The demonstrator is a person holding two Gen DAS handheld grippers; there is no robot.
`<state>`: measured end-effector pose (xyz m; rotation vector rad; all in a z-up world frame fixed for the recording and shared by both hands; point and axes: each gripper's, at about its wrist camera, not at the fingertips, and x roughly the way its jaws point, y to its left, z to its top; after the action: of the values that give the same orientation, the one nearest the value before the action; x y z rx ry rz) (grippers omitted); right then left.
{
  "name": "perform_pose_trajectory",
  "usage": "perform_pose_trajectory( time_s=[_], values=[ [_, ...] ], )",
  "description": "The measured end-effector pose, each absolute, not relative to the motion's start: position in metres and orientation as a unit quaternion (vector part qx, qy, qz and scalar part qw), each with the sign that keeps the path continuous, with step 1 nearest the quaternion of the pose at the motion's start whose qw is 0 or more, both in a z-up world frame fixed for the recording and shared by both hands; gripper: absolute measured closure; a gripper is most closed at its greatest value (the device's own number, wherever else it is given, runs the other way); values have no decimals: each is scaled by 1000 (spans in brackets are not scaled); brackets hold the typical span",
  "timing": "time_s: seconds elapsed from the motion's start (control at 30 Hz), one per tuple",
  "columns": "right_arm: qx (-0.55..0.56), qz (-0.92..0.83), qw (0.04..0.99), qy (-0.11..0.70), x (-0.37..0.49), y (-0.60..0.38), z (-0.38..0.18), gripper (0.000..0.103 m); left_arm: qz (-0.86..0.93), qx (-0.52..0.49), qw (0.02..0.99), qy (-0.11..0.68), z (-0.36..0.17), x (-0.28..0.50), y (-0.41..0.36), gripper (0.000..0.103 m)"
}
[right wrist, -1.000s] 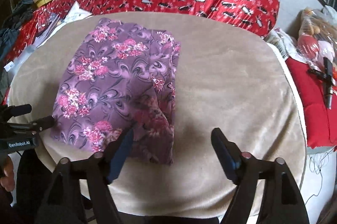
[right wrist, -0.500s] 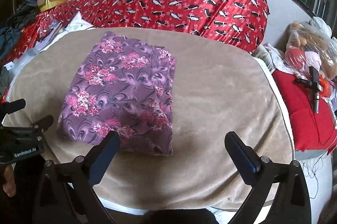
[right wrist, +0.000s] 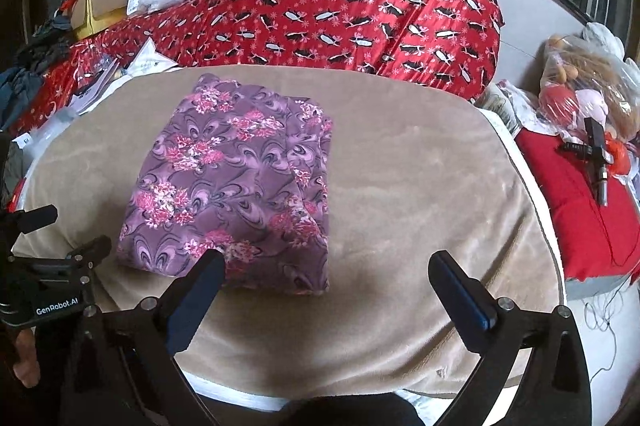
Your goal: Fold small clothes
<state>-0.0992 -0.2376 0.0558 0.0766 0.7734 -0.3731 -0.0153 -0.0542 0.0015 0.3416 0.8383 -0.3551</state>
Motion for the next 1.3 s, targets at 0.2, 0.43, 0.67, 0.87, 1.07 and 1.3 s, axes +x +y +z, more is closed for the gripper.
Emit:
perform_pose_trajectory(
  time_s=[0.2, 0.43, 0.67, 0.87, 1.07, 1.3],
  values=[
    [37, -183, 909, 373, -103, -235, 58, 1, -182, 159, 886, 396, 8, -25, -58, 11],
    [41, -191, 908, 370, -114, -229, 60, 1, -223, 146, 879, 396, 15, -39, -62, 11],
    [63, -206, 906, 364, -128, -241, 62, 1, -256, 139, 879, 379, 25, -54, -64, 11],
    [69, -213, 907, 357, -136, -245, 67, 1, -266, 140, 878, 374, 29, -64, -66, 11],
    [71, -215, 909, 351, -142, -245, 70, 1, -269, 133, 881, 365, 36, -68, -64, 11],
    [72, -214, 910, 348, -144, -247, 72, 1, -273, 124, 880, 369, 39, -70, -64, 11]
  ],
)
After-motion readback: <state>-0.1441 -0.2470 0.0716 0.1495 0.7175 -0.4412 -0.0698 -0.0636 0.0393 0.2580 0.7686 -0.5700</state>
